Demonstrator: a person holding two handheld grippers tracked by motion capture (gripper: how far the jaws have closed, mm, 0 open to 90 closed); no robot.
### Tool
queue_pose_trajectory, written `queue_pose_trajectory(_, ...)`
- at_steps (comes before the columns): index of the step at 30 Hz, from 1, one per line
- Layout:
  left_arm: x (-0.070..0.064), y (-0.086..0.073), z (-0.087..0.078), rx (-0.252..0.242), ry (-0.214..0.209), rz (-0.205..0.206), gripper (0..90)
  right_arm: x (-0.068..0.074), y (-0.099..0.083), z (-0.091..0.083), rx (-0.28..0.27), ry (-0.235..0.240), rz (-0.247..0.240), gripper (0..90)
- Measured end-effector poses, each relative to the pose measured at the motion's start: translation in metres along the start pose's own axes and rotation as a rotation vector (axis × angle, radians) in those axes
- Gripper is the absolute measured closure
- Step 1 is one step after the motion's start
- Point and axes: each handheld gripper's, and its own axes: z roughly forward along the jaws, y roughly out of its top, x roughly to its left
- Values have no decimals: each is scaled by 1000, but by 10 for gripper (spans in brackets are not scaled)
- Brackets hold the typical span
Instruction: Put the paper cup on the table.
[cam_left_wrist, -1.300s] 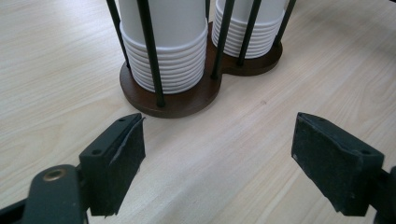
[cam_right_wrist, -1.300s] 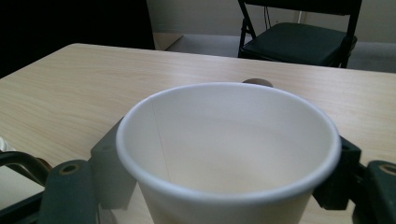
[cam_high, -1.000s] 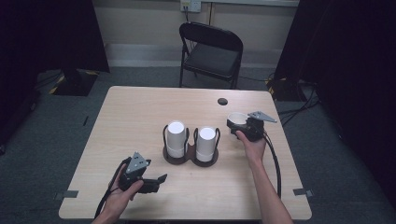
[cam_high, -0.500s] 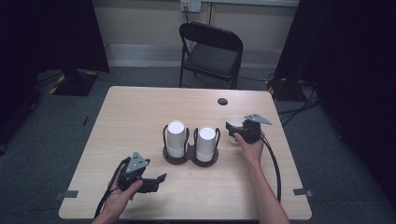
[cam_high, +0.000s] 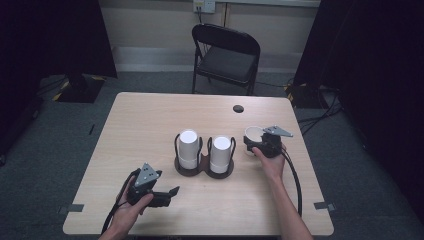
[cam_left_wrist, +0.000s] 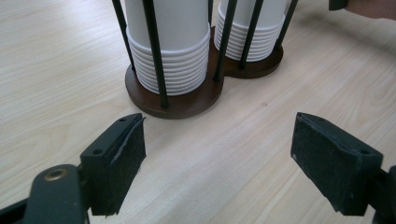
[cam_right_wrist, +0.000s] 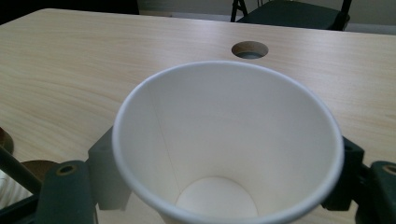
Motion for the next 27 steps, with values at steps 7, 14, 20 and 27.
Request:
queue_pose_trajectory(7,0,0,0,4,5,11,179,1,-3,-1,32,2,-14,220)
queue_pose_trajectory(14,0,0,0,0,2,1,179,2,-6,0,51,6,-4,193)
queue_pose_trajectory(20,1,0,0,-1,4,4,179,0,-6,2,90,7,15,159)
queue_pose_trajectory(27,0,1,-1,-5,4,6,179,-1,-7,-1,103,10,15,139)
